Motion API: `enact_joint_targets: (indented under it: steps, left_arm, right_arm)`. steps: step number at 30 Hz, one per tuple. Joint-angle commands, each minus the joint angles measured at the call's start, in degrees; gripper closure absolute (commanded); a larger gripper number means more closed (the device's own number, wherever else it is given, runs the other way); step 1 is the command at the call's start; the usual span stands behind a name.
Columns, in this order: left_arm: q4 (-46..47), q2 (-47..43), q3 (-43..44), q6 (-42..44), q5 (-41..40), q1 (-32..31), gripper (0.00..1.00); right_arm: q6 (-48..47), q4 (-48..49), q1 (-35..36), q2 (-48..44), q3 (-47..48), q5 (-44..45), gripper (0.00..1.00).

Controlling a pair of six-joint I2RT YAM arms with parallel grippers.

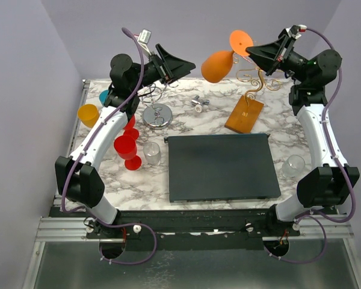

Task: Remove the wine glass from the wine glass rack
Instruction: Place the wine glass at the center of the board.

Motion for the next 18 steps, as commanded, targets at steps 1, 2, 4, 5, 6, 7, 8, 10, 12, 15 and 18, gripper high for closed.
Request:
enact_joint_targets:
  steps: [1, 2, 4, 5, 6, 7, 8, 10, 12, 15, 18]
  left_arm:
    - [10.14, -0.52, -0.71, -5.81, 5.81, -0.01, 0.15]
    - [11.25, -0.21, -0.51, -6.64, 6.39, -0.19, 0.15]
    - [12.58, 0.45, 0.25, -7.84, 7.09, -0.65, 0.16]
    - [12.85, 0.67, 0.51, -8.2, 7.2, -0.93, 0.16]
    - [13.44, 0.93, 0.81, -8.55, 7.37, -1.22, 0.16]
    - [13.61, 1.09, 1.08, -8.8, 7.44, -1.68, 0.17]
    - [13.61, 1.37, 1.48, -8.8, 7.48, -2.04, 0.17]
    - [13.6, 1.86, 1.71, -8.81, 7.49, -3.05, 0.17]
    - [13.78, 2.44, 1.92, -8.88, 7.21, -3.69, 0.18]
    - [15.58, 3.53, 2.53, -9.97, 7.12, -4.58, 0.19]
    - [18.06, 4.34, 3.71, -10.96, 6.91, -5.39, 0.19]
  right_arm:
    - [8.84, 9.72, -0.31, -0.64, 3.26, -1.46, 0.99]
    - [9.34, 9.99, -0.13, -0.56, 3.57, -1.34, 1.0]
    - [10.75, 11.41, 0.28, -0.34, 4.14, -1.14, 1.0]
    - [11.51, 12.19, 0.46, -0.21, 4.44, -1.12, 0.99]
    - [12.41, 13.11, 0.6, -0.03, 4.71, -1.17, 0.99]
    - [12.91, 13.62, 0.66, 0.05, 5.0, -1.12, 0.99]
    - [13.33, 13.98, 0.69, 0.05, 5.21, -1.07, 0.99]
    - [14.21, 14.84, 0.77, 0.06, 5.59, -0.97, 0.99]
    - [15.07, 15.74, 0.85, 0.04, 5.86, -0.88, 1.0]
    - [15.79, 16.7, 0.86, -0.13, 5.79, -0.86, 0.99]
    - [16.55, 17.77, 0.85, -0.33, 4.9, -0.9, 0.99]
